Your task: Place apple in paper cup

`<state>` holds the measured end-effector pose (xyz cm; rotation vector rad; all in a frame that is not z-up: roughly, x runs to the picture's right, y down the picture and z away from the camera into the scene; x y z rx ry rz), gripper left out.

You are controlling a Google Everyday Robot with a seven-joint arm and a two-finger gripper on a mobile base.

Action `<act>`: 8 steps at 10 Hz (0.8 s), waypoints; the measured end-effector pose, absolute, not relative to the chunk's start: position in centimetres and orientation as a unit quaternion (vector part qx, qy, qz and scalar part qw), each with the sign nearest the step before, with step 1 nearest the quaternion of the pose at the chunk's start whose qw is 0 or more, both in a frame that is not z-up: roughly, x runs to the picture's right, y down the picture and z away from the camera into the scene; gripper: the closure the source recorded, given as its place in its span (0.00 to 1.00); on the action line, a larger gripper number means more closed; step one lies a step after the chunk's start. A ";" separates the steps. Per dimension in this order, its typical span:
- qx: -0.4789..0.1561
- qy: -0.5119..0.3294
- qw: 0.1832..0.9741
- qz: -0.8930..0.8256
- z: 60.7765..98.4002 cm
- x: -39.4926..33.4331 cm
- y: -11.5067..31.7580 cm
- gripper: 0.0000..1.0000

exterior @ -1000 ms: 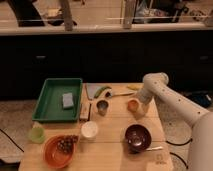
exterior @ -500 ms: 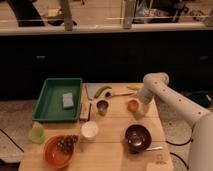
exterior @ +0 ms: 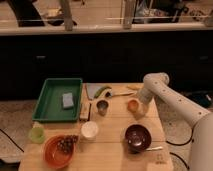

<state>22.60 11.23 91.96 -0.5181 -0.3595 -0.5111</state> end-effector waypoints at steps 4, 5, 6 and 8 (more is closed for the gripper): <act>-0.250 -0.177 0.918 -0.251 91.9 22.6 11.2 0.20; -0.250 -0.178 0.918 -0.252 91.9 22.6 11.2 0.20; -0.250 -0.178 0.918 -0.253 91.9 22.6 11.2 0.20; -0.248 -0.179 0.917 -0.254 91.9 22.6 11.2 0.20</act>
